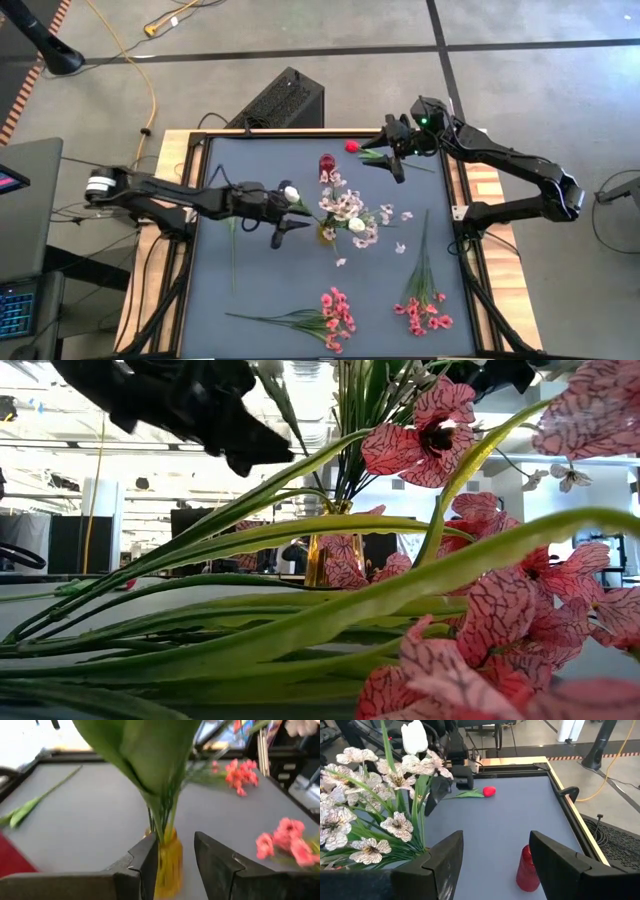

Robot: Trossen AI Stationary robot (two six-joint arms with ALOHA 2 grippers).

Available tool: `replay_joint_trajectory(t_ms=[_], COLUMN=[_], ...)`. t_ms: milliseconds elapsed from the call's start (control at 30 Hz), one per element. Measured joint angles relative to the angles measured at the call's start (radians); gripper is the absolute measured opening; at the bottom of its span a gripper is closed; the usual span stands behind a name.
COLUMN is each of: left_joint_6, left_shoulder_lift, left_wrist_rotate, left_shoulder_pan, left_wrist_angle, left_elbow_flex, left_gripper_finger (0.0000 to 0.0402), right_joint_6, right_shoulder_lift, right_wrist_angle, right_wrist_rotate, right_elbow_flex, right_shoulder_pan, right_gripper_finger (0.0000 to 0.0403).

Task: Sort flowers into vase by color
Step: Put the white flower into the yellow flower vase, then put the right red flower into the red flower vase

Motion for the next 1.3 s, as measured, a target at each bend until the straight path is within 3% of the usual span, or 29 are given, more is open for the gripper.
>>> replay_joint_trajectory(t_ms=[233, 433, 700, 900, 1000, 1300], left_joint_6=[0.001, -0.001, 0.057, 0.07, 0.07, 0.078], left_shoulder_lift=[-0.195, -0.328, -0.436, -0.442, -0.442, -0.442], left_wrist_rotate=[-0.001, -0.085, -0.314, -0.505, -0.493, -0.303], left_shoulder_pan=[0.009, 0.026, 0.059, 0.103, 0.135, 0.212], left_wrist_angle=[-0.303, -0.497, -0.623, -0.644, -0.648, -0.641], left_elbow_flex=[0.0, 0.0, 0.0, 0.0, -0.001, -0.001], left_gripper_finger=[0.0115, 0.0115, 0.0115, 0.0115, 0.0115, 0.0115], right_joint_6=[0.022, 0.022, -0.08, -0.091, -0.093, -0.141], right_shoulder_lift=[0.0, -0.001, -0.001, -0.001, 0.021, 0.226], right_wrist_angle=[0.0, -0.045, -0.189, -0.327, -0.401, -0.439], right_wrist_rotate=[0.022, 0.032, 0.039, 0.192, 0.271, 0.268], right_elbow_flex=[0.0, 0.0, 0.0, 0.0, 0.001, 0.001], right_shoulder_pan=[-0.016, -0.016, 0.001, 0.007, -0.013, -0.22], right_gripper_finger=[0.0255, 0.0255, 0.0255, 0.0255, 0.0255, 0.0255])
